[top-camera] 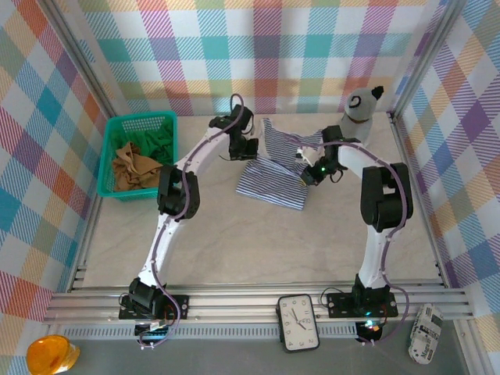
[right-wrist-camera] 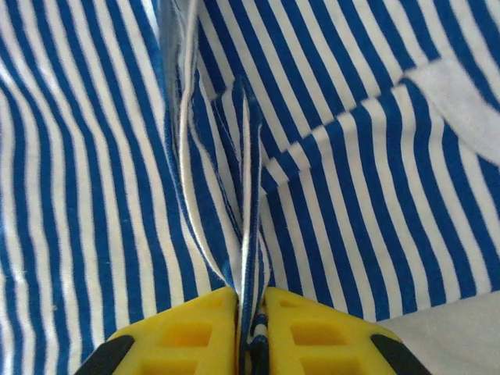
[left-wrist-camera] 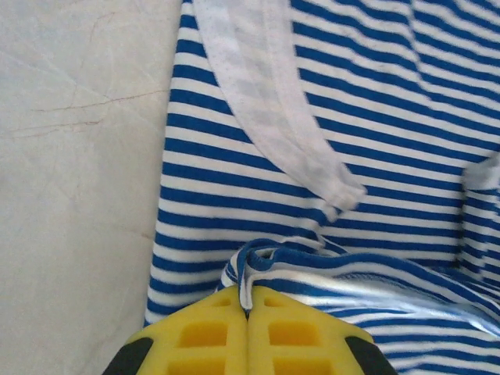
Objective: Fold and stack the tank tops
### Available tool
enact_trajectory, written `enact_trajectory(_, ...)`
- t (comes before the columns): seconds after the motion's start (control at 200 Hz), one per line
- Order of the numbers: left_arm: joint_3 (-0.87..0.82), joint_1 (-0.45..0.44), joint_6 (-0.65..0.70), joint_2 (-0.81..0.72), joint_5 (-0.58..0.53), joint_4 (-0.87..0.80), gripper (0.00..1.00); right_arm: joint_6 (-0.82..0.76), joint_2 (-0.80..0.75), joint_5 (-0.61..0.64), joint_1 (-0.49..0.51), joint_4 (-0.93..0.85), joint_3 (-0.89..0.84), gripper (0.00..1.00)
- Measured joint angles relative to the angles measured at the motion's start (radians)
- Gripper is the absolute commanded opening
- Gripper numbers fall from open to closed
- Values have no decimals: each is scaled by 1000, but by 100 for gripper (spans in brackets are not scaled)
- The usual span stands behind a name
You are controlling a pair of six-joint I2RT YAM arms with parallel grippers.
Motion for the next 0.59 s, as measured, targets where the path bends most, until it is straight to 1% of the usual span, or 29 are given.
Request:
enact_trajectory(0.145,8,2,-10,47,-10,50,5,24,6,3,-10,31,2,20)
enact_trajectory(0.3,20,3,-13,52,-40,92,5,58,6,15,-18,88,3,22)
enact_trajectory(0.4,27,4,-16,52,-49,122,8,84,6,49,-20,130,3,32)
enact_trajectory(0.475,31,4,-19,54,-56,137,9,109,13,88,-20,156,11,37)
enact_trajectory(0.52,36,4,-20,57,-64,140,13,125,19,114,-20,174,15,39)
enact_trajectory(0.595,45,4,-30,63,-76,147,23,143,24,164,-20,200,20,40)
